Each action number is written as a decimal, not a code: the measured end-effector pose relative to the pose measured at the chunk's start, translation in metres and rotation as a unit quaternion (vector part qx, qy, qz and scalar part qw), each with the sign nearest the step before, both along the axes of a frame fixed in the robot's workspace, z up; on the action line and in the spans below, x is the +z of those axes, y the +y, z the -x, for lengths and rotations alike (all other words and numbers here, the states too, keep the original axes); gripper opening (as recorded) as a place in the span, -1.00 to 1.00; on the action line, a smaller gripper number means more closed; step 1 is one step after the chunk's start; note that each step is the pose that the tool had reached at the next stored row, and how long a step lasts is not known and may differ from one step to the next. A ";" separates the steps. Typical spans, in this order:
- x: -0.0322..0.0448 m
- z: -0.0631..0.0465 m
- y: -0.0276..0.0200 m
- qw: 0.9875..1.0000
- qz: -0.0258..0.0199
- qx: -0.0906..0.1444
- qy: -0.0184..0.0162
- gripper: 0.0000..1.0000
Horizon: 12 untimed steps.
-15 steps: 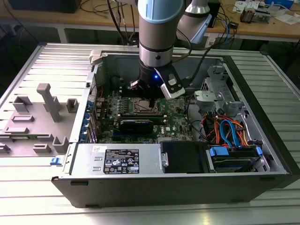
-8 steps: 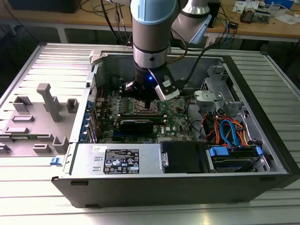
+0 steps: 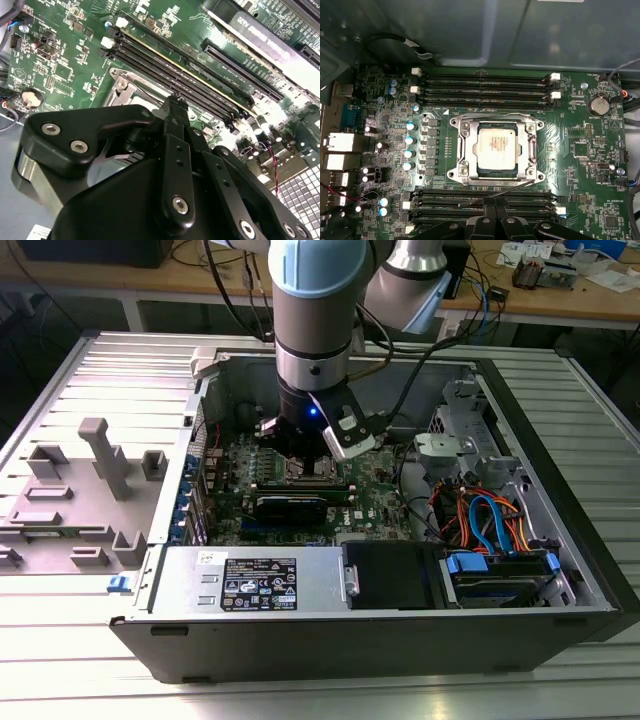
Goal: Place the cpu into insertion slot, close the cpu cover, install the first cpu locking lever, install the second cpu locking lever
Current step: 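Install the second cpu locking lever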
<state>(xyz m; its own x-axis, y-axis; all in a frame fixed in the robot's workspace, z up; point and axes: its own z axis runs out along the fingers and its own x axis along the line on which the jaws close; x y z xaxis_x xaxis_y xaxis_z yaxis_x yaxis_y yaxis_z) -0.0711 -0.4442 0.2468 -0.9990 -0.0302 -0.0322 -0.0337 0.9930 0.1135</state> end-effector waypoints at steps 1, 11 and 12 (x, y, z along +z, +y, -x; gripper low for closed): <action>-0.0001 0.000 -0.0001 1.000 0.000 0.000 0.000 -0.79; 0.0000 0.000 -0.0001 1.000 0.000 0.000 0.001 -0.79; 0.0000 0.000 -0.0001 1.000 0.000 0.000 0.002 -0.79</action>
